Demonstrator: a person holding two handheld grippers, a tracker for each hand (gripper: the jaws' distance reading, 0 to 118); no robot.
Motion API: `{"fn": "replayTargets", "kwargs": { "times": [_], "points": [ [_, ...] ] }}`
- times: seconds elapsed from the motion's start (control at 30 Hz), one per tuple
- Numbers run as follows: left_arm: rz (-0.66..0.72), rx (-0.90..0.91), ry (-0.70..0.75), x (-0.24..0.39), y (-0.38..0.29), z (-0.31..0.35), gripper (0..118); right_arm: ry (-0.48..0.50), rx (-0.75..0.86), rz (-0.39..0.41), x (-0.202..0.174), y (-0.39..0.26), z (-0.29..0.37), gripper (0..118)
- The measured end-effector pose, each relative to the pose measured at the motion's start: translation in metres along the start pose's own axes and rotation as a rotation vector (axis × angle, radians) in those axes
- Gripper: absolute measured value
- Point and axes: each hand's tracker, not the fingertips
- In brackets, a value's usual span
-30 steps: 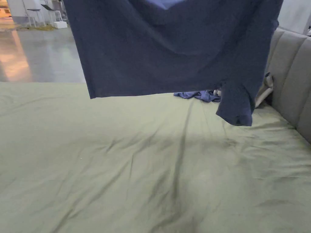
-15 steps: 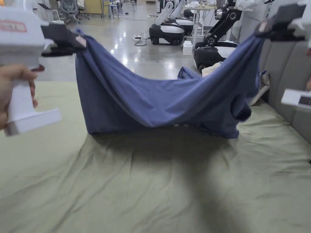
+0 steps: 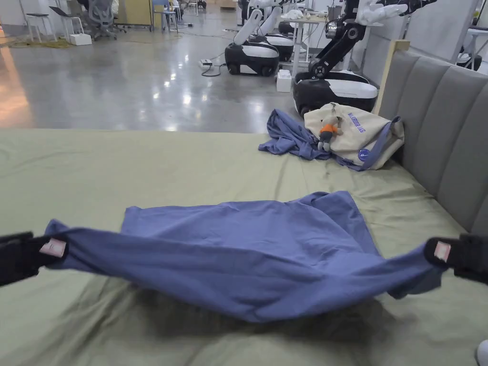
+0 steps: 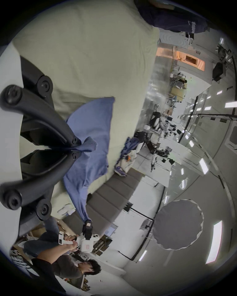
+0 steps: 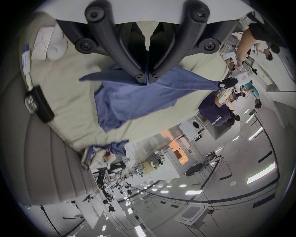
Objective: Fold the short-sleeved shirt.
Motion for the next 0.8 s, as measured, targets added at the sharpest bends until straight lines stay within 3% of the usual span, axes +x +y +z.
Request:
{"fn": "replayTargets", "kwargs": {
  "times": [0.27,0.4,0.47,0.67,0.8],
  "points": [
    [0.106,-0.063,0.074,-0.02,-0.077,0.06,3,-0.005,-0.04,-0.044,0.006,-0.079,0.039,4],
    [0.16,-0.103,0.089,-0.022,-0.11,0.068,3,-0.054,-0.078,-0.033,0.004,-0.114,0.048,4],
    [0.147,-0.09,0.082,-0.019,-0.119,0.078,3,-0.055,-0.088,-0.078,0.007,-0.13,0.054,4],
    [0.155,-0.055,0.093,-0.019,-0.119,0.09,3,-0.097,-0.082,-0.088,0.013,-0.143,0.065,4],
    [0.091,-0.072,0.124,-0.016,-0.119,0.079,3,-0.185,-0.111,0.023,0.01,-0.147,0.054,4]
  ]
}}
